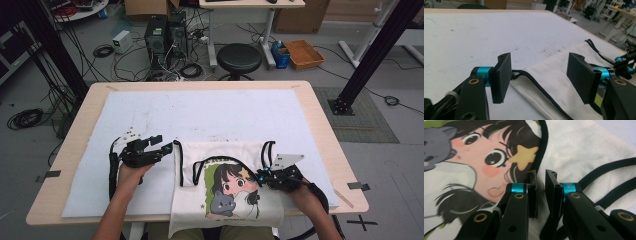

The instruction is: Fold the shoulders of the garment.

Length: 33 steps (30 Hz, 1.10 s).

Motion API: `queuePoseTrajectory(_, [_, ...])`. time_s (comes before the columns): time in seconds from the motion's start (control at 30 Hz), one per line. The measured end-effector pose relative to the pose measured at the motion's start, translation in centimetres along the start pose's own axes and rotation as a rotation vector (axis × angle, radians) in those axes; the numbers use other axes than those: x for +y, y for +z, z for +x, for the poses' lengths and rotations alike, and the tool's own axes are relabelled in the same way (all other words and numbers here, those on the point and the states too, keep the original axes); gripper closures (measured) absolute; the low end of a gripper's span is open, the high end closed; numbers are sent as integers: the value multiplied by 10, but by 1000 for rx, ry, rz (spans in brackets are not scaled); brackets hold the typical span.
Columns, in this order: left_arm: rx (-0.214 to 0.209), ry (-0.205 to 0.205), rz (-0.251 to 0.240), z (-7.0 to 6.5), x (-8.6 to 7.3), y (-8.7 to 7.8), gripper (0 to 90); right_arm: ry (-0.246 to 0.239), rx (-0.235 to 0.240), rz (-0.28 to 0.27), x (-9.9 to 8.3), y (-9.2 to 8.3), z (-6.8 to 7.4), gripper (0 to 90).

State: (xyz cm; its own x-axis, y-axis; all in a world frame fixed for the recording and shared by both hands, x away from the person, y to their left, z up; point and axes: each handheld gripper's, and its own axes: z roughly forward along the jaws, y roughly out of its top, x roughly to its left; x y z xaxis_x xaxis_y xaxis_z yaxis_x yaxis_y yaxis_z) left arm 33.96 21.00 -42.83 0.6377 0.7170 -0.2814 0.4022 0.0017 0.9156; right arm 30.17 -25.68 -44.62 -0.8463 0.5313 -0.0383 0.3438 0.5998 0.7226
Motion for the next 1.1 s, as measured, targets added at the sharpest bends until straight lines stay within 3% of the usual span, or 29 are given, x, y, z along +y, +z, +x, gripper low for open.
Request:
queuePoseTrajectory(0.03, [2, 2, -4, 2, -1, -1, 328, 2, 3, 3, -1, -2, -1, 801])
queuePoseTrajectory(0.1, [27, 10, -9, 4, -3, -1, 284, -1, 18, -3, -4, -5, -2, 664])
queuePoseTrajectory(0.13, [31, 16, -16, 4, -3, -1, 257, 34, -31, -50, -5, -8, -3, 357])
queuePoseTrajectory(0.17, [31, 25, -22, 4, -3, -1, 257, 34, -31, -50, -5, -8, -3, 357])
queuePoseTrajectory(0.2, [47, 56, -40, 4, -3, -3, 251, 99, -116, -146, -4, -12, -10, 231])
queuePoseTrajectory(0.23, [47, 56, -40, 4, -3, -3, 244, 99, -116, -146, -4, -12, -10, 231])
queuePoseTrajectory(0.27, [49, 67, -47, 4, -3, -4, 241, 147, -193, -223, -1, -20, -20, 193])
queuePoseTrajectory(0.3, [52, 76, -55, 5, -3, -5, 241, 147, -193, -223, -1, -20, -20, 193])
queuePoseTrajectory(0.4, [69, 99, -52, 9, -4, -7, 241, 189, -279, -288, -2, -32, -32, 192])
queuePoseTrajectory(0.57, [74, 86, -41, 15, -8, -8, 241, 265, -390, -283, -20, -45, -53, 193])
queuePoseTrajectory(0.73, [75, 78, -34, 19, -11, -9, 241, 327, -449, -263, -37, -55, -65, 175])
queuePoseTrajectory(0.87, [78, 76, -35, 20, -11, -10, 242, 354, -475, -258, -43, -57, -69, 175])
queuePoseTrajectory(1.1, [81, 79, -23, 19, -13, -11, 242, 365, -465, -260, -47, -59, -69, 175])
